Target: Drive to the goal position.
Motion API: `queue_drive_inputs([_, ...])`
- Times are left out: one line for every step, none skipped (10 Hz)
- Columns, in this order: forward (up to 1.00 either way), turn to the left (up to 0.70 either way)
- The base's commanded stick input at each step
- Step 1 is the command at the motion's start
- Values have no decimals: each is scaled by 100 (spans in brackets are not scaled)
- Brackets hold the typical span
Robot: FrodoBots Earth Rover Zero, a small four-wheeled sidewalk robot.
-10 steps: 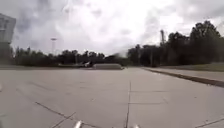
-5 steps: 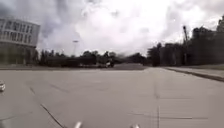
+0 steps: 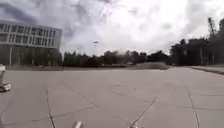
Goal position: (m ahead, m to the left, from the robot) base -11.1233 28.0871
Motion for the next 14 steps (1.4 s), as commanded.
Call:
queue_drive_inputs([100, 40])
queue_drive_inputs([100, 40])
queue_drive_inputs([100, 40])
queue_drive_inputs([100, 40])
queue_drive_inputs([100, 40])
queue_drive_inputs([100, 40])
queue_drive_inputs([100, 40])
queue_drive_inputs([100, 40])
queue_drive_inputs([100, 40])
queue_drive_inputs([100, 40])
queue_drive_inputs([100, 40])
queue_drive_inputs([100, 40])
queue_drive_inputs([100, 40])
queue_drive_inputs([100, 40])
